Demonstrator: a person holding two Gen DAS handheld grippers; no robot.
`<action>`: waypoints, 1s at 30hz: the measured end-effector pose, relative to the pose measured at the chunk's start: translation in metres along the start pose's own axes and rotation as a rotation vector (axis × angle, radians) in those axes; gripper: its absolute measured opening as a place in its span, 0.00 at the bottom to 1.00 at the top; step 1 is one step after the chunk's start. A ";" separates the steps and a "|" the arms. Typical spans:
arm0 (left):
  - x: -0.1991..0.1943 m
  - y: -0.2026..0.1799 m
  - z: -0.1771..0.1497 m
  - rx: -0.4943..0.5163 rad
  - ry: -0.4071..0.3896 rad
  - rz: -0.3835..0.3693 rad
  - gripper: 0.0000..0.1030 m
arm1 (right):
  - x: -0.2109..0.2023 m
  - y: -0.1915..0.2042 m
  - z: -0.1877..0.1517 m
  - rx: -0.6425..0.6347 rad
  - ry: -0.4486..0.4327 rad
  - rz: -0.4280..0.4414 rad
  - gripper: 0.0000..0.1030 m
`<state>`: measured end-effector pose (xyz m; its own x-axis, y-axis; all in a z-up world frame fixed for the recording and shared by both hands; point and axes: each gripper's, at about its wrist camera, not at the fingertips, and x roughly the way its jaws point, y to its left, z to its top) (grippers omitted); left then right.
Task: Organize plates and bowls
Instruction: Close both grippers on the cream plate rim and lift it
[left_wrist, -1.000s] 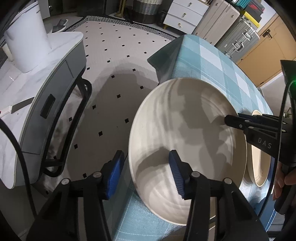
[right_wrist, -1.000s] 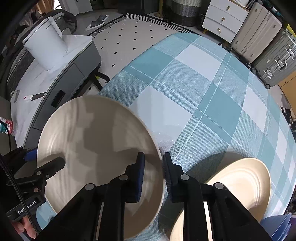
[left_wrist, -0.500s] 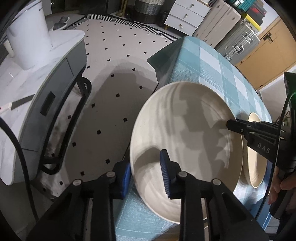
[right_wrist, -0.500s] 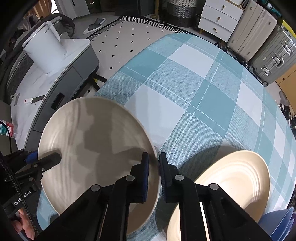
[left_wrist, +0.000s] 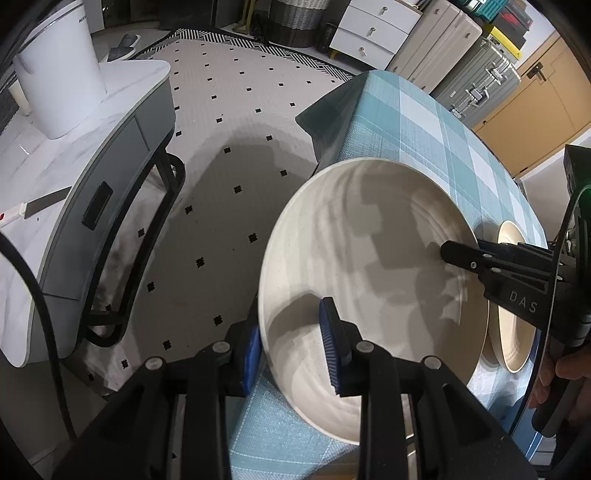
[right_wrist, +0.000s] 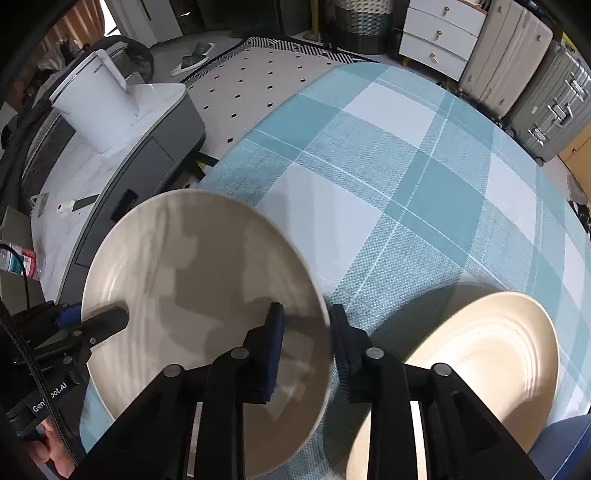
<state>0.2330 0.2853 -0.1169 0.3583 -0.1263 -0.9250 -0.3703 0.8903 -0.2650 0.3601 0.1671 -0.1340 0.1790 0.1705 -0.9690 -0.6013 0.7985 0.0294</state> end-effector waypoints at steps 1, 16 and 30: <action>0.000 -0.001 0.000 0.000 0.000 0.001 0.27 | 0.001 0.001 0.000 -0.003 0.009 0.014 0.39; 0.000 -0.002 -0.002 -0.006 0.003 0.004 0.27 | -0.003 -0.013 -0.008 0.094 0.028 0.094 0.35; -0.002 -0.005 -0.004 0.005 -0.007 0.026 0.26 | -0.005 -0.017 -0.016 0.072 0.029 0.060 0.17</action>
<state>0.2312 0.2791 -0.1150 0.3548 -0.1004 -0.9295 -0.3750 0.8955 -0.2399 0.3564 0.1435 -0.1333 0.1211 0.2029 -0.9717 -0.5527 0.8269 0.1038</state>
